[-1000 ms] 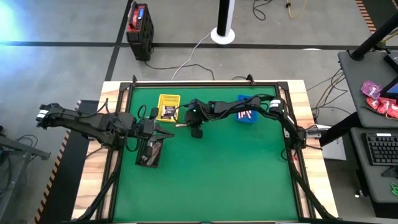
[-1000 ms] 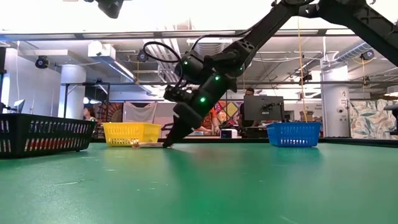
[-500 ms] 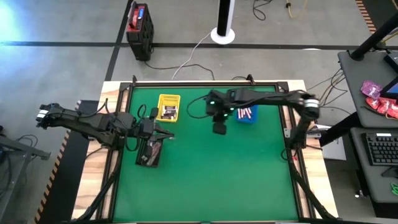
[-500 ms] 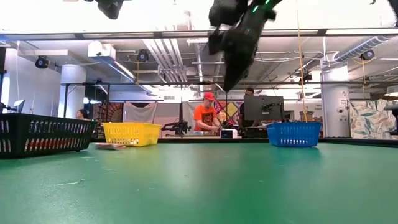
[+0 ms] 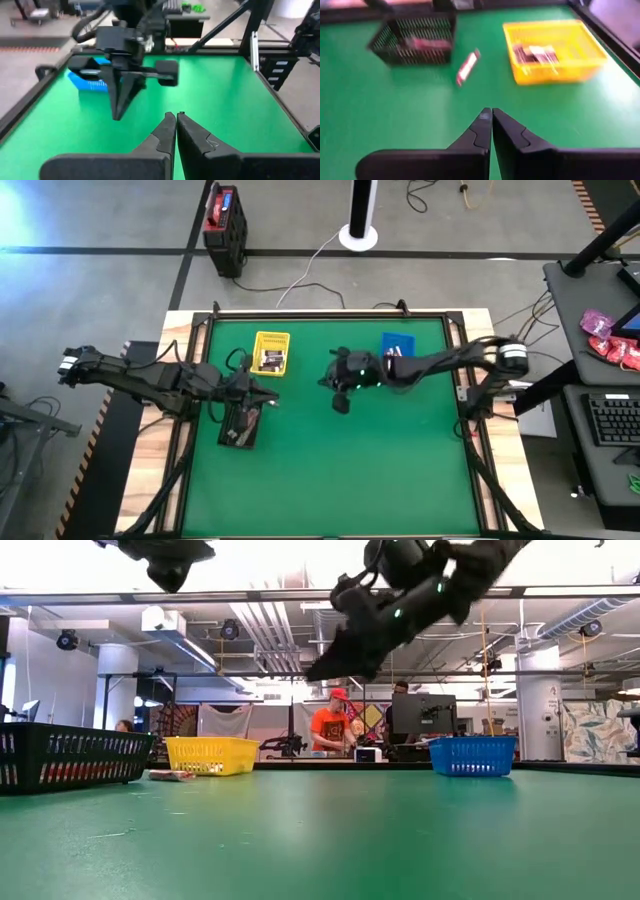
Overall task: Sort candy by brand, put in halloween buckets
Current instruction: Put the white candy stick into the blue bin
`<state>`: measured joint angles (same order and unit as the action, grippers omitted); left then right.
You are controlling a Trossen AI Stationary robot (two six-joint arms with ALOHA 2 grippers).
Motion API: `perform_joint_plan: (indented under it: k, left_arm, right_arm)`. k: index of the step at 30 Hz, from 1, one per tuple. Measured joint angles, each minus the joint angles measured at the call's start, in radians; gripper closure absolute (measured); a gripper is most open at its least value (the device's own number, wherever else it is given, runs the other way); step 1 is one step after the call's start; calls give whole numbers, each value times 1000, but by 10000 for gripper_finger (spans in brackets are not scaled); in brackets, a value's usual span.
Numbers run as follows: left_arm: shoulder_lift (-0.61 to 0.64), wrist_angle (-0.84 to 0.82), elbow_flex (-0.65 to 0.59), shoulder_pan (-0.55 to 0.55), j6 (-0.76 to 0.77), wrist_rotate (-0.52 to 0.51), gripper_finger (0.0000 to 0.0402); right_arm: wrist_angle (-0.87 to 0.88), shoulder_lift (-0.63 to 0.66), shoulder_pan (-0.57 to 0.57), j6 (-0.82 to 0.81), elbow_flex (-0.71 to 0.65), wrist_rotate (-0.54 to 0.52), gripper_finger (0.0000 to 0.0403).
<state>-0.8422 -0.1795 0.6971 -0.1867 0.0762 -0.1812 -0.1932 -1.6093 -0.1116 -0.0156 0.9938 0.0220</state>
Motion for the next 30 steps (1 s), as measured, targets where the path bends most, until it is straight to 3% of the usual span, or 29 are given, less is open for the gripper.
perform_joint_plan:
  k: [3, 6, 17, 26, 30]
  left_arm:
    - [0, -31, 0, 0, 31, -5, 402]
    - [1, -33, 0, 0, 38, -5, 402]
    - [32, -59, 0, 0, 22, -29, 402]
    - [50, -61, 0, 0, -4, -38, 402]
    - [49, -58, 0, 0, -15, -44, 402]
  right_arm:
    - [-269, -111, 29, -12, -25, -22, 394]
    - [-413, -225, 48, 1, 13, -50, 394]
    - [-407, -547, 64, 28, 338, -84, 394]
    - [-357, -654, 75, 34, 460, -86, 391]
    - [-335, -687, 80, 34, 499, -85, 368]
